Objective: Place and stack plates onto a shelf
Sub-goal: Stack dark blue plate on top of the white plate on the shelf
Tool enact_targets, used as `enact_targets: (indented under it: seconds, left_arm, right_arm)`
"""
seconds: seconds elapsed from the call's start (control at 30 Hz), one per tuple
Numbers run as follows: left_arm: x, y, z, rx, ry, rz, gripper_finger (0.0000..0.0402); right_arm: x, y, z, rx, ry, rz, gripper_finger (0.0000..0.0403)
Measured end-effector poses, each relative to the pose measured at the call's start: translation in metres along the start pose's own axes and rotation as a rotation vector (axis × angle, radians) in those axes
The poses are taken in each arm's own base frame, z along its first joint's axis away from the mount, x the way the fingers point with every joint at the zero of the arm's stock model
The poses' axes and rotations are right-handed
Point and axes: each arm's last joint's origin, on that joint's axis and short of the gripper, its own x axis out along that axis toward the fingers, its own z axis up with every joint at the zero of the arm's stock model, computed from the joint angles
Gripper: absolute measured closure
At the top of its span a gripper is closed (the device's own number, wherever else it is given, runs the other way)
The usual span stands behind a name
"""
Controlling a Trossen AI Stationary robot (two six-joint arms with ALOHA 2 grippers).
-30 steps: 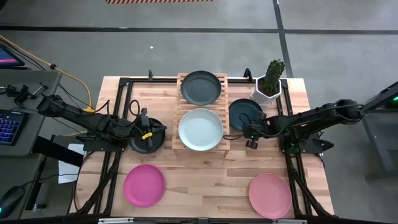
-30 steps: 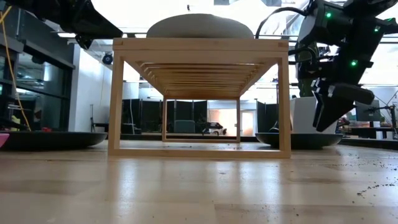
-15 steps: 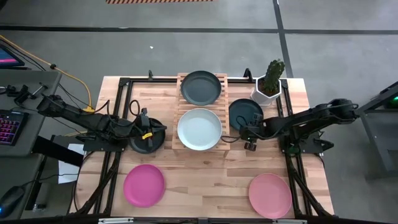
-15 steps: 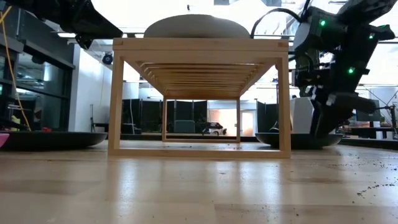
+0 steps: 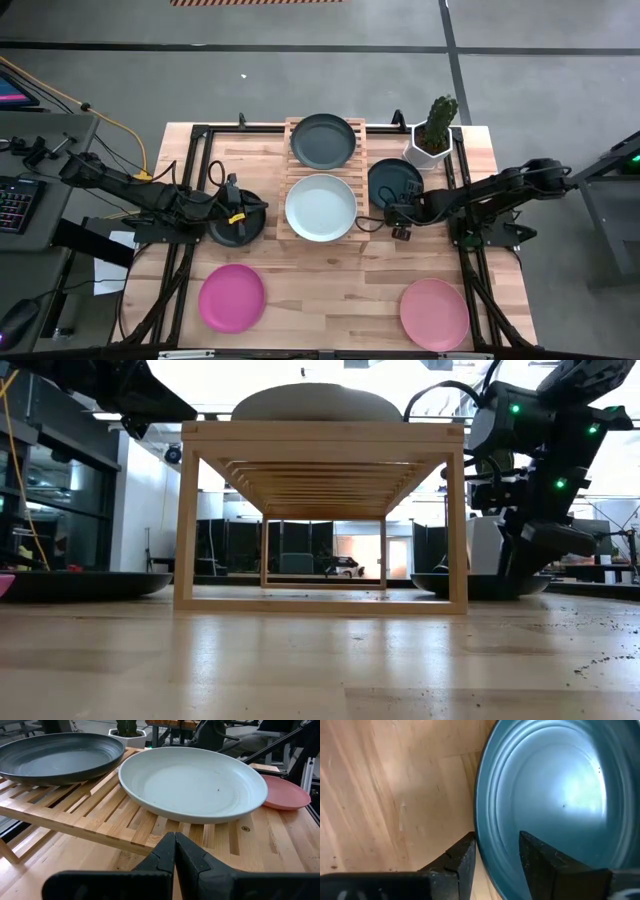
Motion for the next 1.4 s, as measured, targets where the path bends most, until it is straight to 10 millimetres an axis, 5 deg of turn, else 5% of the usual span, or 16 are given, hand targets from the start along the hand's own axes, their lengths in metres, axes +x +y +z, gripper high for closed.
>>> enact_targets:
  seconds: [1.0, 1.4]
  left_arm:
    - [0.000, 0.000, 0.000, -0.001, 0.000, 0.001, 0.0402]
    - [0.000, 0.000, 0.000, -0.001, 0.000, 0.000, 0.0402]
  right_arm:
    - [-0.002, 0.002, -0.001, 0.078, 0.012, 0.070, 0.0400]
    - [-0.047, 0.001, 0.024, 0.104, -0.161, 0.030, 0.0403]
